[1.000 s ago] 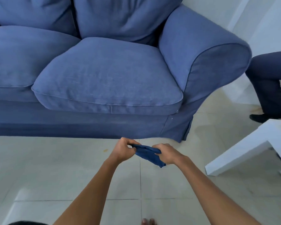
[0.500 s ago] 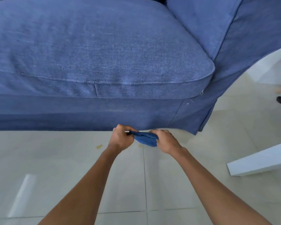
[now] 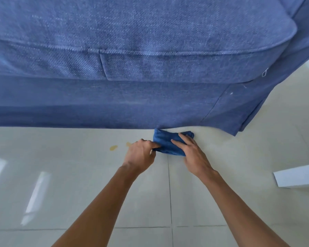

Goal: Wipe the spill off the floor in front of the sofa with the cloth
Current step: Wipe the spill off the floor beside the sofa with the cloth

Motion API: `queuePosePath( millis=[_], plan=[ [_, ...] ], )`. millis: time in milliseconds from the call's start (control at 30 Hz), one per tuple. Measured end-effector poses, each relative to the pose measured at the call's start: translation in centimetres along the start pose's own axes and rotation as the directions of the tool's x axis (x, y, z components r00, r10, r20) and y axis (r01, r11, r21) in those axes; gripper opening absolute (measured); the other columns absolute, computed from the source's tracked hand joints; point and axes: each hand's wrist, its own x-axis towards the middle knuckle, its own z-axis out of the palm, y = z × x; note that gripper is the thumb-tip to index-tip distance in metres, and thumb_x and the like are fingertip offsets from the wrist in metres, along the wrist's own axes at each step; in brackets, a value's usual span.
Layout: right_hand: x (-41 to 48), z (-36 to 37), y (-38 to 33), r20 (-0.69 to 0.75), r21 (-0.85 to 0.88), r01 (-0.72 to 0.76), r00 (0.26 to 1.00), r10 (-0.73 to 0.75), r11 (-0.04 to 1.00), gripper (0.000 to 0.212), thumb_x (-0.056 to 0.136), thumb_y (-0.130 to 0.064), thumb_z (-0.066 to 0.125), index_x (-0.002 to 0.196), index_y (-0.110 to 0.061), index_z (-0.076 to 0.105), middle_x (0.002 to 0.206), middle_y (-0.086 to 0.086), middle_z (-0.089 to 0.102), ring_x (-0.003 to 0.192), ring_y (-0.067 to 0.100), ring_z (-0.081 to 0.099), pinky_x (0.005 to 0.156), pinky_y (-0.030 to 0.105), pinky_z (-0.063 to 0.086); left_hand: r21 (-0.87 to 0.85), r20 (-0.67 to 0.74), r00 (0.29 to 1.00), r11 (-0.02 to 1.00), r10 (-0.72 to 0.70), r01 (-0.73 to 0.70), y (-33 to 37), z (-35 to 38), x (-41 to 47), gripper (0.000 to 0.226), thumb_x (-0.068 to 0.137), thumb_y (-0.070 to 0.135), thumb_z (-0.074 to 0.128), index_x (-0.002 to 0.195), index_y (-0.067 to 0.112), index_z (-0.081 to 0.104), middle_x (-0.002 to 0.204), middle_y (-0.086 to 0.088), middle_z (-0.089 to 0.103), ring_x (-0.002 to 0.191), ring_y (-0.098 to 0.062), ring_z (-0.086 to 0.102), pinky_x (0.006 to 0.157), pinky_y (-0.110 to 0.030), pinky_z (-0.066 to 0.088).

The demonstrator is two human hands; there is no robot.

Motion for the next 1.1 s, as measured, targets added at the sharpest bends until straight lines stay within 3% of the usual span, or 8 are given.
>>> queuePosePath(
  millis=[133,267,433,500,633,700,867,1100],
  plan=[
    [-1.5,0.8,1.0,0.027,-0.053,0.024,0.999,-0.023,0.998,0.086,0.082,0.017,0.044,0.15,-0.035,0.034,0.165,-0.007,0.014,0.15,0.021,0.018,0.09,0.034,0.054,0.077,0.023,0.992,0.989,0.123,-0.124,0.1,1.6,-1.3,0.029,0.086,0.009,0.046,0.102,0.023,0.067,0.093,0.001,0.074,0.075,-0.025,0.067,0.06,-0.03,0.048],
    [-3.0,1.2,2.1,0.088,-0.104,0.054,0.995,-0.045,0.993,0.093,0.083,0.016,0.049,0.153,-0.038,0.021,0.166,-0.005,0.002,0.153,0.022,0.006,0.119,0.039,0.029,0.127,0.016,0.96,0.952,0.278,-0.278,-0.2,3.6,-2.8,0.031,0.076,0.001,0.059,0.099,0.019,0.069,0.098,0.005,0.072,0.075,-0.019,0.07,0.051,-0.028,0.054],
    [-3.9,0.7,2.6,0.285,-0.111,0.02,0.959,0.012,0.994,0.097,0.083,0.005,0.05,0.154,-0.041,0.002,0.164,-0.008,-0.018,0.152,0.018,-0.012,0.124,0.044,-0.002,0.11,0.01,0.946,0.94,0.324,-0.323,-0.2,4.7,-5.4,0.047,0.075,0.003,0.062,0.122,0.007,0.063,0.133,-0.006,0.063,0.1,-0.02,0.07,0.065,-0.029,0.061],
    [-3.7,0.1,1.9,0.343,-0.05,-0.04,0.938,0.055,0.998,0.09,0.085,-0.005,0.052,0.155,-0.037,0.006,0.165,-0.005,-0.014,0.152,0.02,-0.012,0.124,0.043,-0.002,0.116,0.004,0.948,0.941,0.318,-0.317,-1.0,4.5,-6.5,0.047,0.084,0.011,0.058,0.131,0.006,0.058,0.137,-0.007,0.06,0.116,-0.02,0.064,0.085,-0.028,0.058],
    [-2.7,0.9,-1.4,-0.017,0.232,-0.126,0.991,0.133,0.964,0.065,0.09,-0.024,0.056,0.151,-0.025,0.032,0.159,0.007,0.023,0.147,0.029,0.022,0.119,0.045,0.026,0.128,-0.069,0.979,0.975,0.193,-0.184,-4.0,3.8,-8.3,0.051,0.096,0.026,0.045,0.144,0.007,0.044,0.15,-0.007,0.045,0.137,-0.02,0.046,0.113,-0.029,0.034],
    [-2.0,2.8,-3.4,-0.214,0.202,-0.09,0.968,0.134,0.975,0.06,0.095,-0.037,0.052,0.15,-0.022,0.034,0.158,0.013,0.025,0.145,0.036,0.024,0.118,0.051,0.028,0.131,-0.093,0.991,0.988,0.099,-0.086,-5.4,3.7,-9.0,0.057,0.098,0.03,0.04,0.149,0.007,0.033,0.157,-0.007,0.033,0.145,-0.02,0.034,0.119,-0.031,0.026],
    [-0.1,6.9,-4.9,-0.196,0.013,-0.181,0.964,0.18,0.983,0.069,0.095,-0.058,0.037,0.155,-0.034,0.013,0.164,0.016,0.009,0.149,0.045,0.005,0.121,0.058,0.011,0.095,-0.127,0.973,0.975,-0.19,0.203,-8.0,4.7,-10.6,0.068,0.099,0.043,0.021,0.155,0.008,0.004,0.164,-0.005,0.0,0.152,-0.017,-0.002,0.124,-0.036,0.004],
    [0.3,8.3,-3.8,-0.214,-0.09,-0.205,0.96,0.182,0.975,0.064,0.098,-0.057,0.026,0.155,-0.037,0.007,0.166,0.01,0.007,0.151,0.039,0.001,0.123,0.054,0.006,-0.054,-0.205,0.873,0.896,-0.443,0.442,-10.8,5.4,-11.1,0.079,0.093,0.05,0.023,0.154,0.002,0.007,0.164,-0.014,0.006,0.152,-0.026,0.006,0.124,-0.036,0.004]
  ],
)
